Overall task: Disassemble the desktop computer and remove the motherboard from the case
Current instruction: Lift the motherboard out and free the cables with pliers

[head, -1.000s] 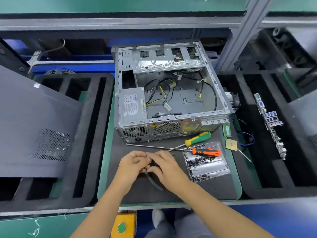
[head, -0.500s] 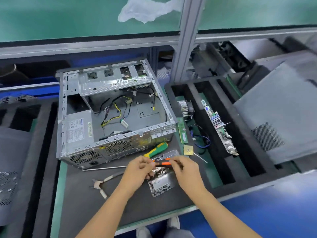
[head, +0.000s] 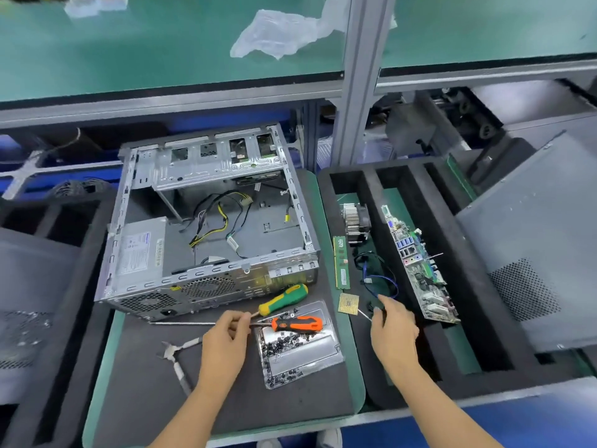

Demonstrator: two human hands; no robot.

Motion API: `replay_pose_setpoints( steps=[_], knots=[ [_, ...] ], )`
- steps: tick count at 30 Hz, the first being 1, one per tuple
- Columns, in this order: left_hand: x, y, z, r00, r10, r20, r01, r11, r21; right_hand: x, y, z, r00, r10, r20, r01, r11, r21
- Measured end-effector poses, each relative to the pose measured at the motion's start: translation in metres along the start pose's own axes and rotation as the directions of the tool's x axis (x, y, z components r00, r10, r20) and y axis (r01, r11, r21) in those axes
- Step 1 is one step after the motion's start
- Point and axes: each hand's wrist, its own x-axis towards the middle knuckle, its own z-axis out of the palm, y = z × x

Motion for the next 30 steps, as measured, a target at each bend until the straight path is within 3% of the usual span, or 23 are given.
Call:
replay_pose_setpoints(
  steps=[2, 5, 8, 13, 18, 26, 30],
  knots=[
    [-0.005, -0.007, -0.01, 0.993, -0.035, -0.111, 0.04, 0.998, 0.042, -0.007, -0.011, 0.005, 0.967, -0.241, -0.08, 0.237, 0.969, -0.063],
    [-0.016, -0.018, -0.025, 0.956, -0.059, -0.287, 0.093, 0.99, 0.106, -0.019, -0.039, 0.019, 0.805, -0.594, -0.021, 0.589, 0.802, -0.098],
    [-0.032, -0.034, -0.04, 0.929, -0.109, -0.352, 0.19, 0.961, 0.203, -0.032, -0.072, 0.037, 0.685, -0.723, 0.092, 0.729, 0.678, -0.099],
    [-0.049, -0.054, -0.055, 0.887, -0.306, -0.345, 0.391, 0.896, 0.21, -0.051, -0.113, 0.056, 0.638, -0.736, 0.226, 0.768, 0.588, -0.255],
    [-0.039, -0.061, -0.066, 0.913, -0.314, -0.26, 0.377, 0.893, 0.247, -0.051, -0.124, 0.06, 0.69, -0.676, 0.258, 0.721, 0.611, -0.327],
    [-0.006, -0.079, -0.113, 0.905, -0.264, -0.333, 0.345, 0.914, 0.213, -0.062, -0.136, 0.076, 0.803, -0.587, 0.101, 0.581, 0.735, -0.35],
    [0.013, -0.084, -0.13, 0.907, -0.269, -0.323, 0.347, 0.913, 0.215, -0.076, -0.154, 0.083, 0.757, -0.651, 0.058, 0.644, 0.726, -0.242]
  ],
)
